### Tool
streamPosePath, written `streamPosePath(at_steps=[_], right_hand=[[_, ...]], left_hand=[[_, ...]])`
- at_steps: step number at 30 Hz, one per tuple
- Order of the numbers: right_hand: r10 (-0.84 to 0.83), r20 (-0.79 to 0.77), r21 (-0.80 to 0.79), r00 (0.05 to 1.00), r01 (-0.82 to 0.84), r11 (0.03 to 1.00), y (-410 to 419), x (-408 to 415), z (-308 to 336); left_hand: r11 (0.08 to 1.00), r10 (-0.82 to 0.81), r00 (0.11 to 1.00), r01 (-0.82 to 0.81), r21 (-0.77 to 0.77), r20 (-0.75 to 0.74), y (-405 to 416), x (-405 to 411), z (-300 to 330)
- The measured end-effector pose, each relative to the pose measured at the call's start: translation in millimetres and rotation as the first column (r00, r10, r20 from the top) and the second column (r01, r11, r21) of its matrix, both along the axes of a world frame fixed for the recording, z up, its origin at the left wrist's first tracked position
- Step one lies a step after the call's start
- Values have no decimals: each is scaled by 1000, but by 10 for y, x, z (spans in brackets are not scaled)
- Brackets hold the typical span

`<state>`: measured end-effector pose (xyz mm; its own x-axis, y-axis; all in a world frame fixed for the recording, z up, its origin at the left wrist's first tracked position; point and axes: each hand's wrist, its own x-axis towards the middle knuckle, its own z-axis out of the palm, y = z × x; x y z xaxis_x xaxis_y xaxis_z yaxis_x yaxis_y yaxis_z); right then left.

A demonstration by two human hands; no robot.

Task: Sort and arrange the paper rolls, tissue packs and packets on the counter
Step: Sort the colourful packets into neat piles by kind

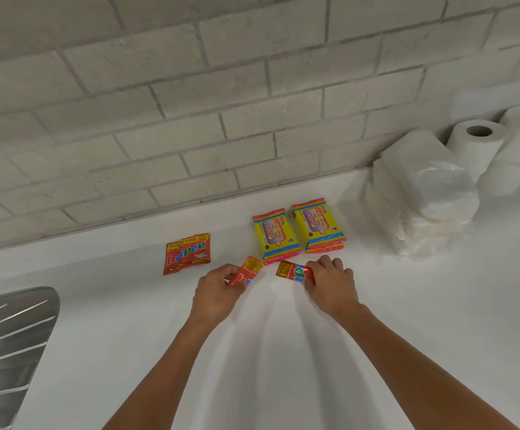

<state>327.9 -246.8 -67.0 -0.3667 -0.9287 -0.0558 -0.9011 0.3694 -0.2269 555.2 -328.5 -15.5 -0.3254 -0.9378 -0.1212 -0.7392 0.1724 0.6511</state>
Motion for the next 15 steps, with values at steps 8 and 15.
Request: streamPosePath(at_steps=[8, 15], right_hand=[[-79, 101, 72, 992, 72, 995, -94, 29, 67], [-167, 169, 185, 971, 135, 973, -133, 7, 142]], left_hand=[[985, 157, 976, -144, 91, -150, -382, 121, 57], [973, 220, 973, -214, 87, -75, -869, 104, -4]])
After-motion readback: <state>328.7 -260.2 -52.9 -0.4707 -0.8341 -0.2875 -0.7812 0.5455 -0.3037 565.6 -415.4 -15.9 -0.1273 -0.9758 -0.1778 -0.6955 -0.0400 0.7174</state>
